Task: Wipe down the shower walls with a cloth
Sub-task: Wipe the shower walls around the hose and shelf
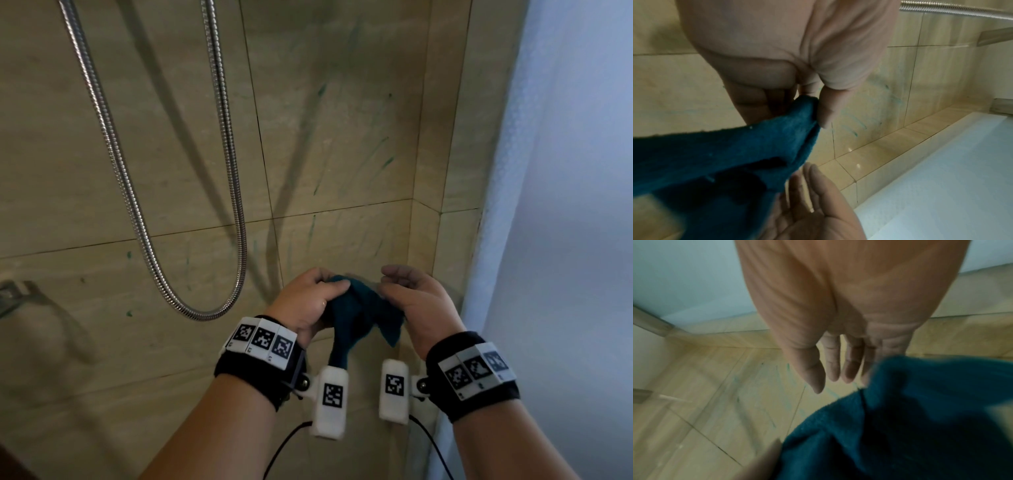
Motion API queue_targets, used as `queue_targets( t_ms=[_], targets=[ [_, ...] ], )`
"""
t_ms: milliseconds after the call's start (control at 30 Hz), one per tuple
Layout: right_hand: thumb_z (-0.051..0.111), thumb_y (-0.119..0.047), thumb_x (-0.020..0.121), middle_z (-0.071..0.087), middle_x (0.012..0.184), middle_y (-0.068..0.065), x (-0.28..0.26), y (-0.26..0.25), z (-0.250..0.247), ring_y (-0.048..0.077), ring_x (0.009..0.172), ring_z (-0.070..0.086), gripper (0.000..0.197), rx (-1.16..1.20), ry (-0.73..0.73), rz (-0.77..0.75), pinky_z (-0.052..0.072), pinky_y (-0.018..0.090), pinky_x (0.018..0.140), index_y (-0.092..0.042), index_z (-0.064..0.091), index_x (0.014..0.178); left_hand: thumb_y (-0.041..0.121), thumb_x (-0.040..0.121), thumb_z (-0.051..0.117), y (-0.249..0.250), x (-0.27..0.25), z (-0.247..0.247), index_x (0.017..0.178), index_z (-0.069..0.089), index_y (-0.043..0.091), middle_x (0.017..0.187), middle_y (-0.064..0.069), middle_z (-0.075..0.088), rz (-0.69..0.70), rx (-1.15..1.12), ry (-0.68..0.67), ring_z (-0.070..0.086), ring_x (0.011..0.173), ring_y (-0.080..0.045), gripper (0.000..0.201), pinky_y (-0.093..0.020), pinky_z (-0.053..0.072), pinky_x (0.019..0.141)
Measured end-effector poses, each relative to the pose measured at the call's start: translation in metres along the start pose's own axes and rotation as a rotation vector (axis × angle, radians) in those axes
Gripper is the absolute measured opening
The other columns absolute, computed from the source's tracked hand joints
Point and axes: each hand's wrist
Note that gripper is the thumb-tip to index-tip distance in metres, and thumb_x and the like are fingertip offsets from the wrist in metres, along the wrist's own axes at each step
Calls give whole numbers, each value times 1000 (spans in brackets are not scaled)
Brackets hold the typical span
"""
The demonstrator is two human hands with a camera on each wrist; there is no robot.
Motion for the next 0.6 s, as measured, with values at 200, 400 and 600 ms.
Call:
queue_targets(
  t_ms=[200, 400, 600],
  targets=[
    [69, -44, 92, 78, 98, 4, 3, 26, 0, 25, 93, 72, 35, -165, -34, 266, 55, 40, 80, -15, 75, 112, 0, 97, 61, -1, -1, 0, 83, 57, 16, 81, -14, 67, 2, -44, -21, 67, 67, -25, 22, -32, 52, 63],
    [63, -40, 100, 77, 110, 13, -17, 17, 10, 31, 109, 72, 37, 110, -116, 352, 51, 50, 106, -8, 71, 118, -3, 93, 61, -1, -4, -1, 82, 60, 17, 80, -11, 67, 22, 33, -68, 65, 70, -24, 23, -32, 48, 66],
    [68, -14, 97, 74, 112, 22, -18, 16, 7, 42, 100, 73, 29, 137, -146, 341, 57, 54, 96, -2, 67, 123, 5, 82, 77, -1, 0, -3, 86, 60, 16, 90, -16, 66, 108, 155, 3, 64, 81, -28, 21, -33, 51, 69]
  ],
)
Point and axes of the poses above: each hand's wrist, its own x-axis towards the middle knuckle, its own z-axis out of the palm, y = z × x
